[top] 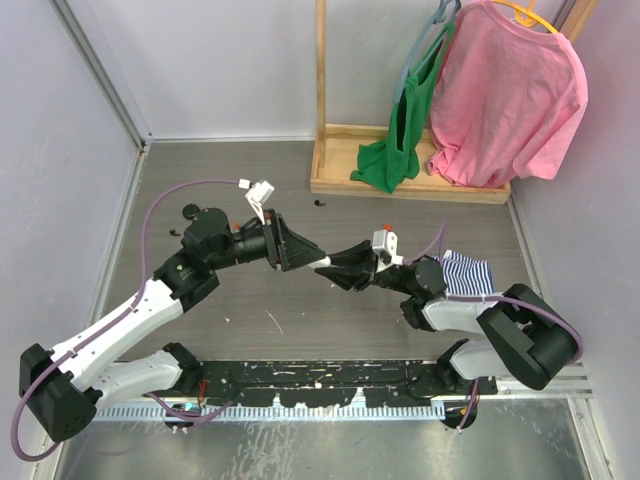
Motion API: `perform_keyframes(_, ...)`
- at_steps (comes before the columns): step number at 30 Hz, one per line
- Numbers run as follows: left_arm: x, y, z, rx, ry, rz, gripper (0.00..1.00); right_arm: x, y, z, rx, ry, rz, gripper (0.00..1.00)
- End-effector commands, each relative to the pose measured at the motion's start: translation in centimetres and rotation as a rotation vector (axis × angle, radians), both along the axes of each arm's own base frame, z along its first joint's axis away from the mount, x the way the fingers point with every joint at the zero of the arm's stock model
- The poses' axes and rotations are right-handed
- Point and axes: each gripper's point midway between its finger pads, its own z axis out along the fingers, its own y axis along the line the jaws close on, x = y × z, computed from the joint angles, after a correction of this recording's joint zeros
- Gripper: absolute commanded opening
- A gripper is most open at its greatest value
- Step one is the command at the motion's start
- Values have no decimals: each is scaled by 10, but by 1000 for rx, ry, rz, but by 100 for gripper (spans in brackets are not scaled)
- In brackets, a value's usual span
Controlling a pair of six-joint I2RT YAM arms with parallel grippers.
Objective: Insert the wireless bluetooth earbuds into the charging case
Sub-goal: Close the charging case.
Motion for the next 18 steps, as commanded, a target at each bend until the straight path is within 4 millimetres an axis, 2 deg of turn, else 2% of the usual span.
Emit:
perform_keyframes(1, 4, 9, 9, 12, -58, 46, 53, 2, -4, 11, 37, -3, -21, 7)
perform_keyframes(6, 21, 33, -12, 161, -45, 211, 58, 15, -8, 2, 3, 89, -95, 8)
perform_keyframes(13, 47, 104, -49, 475, -8, 557, 71, 37, -24, -24, -87, 278, -263, 8)
perform_keyframes(18, 48, 148, -60, 646, 9, 707, 86, 49, -40, -47, -159, 452, -383, 8)
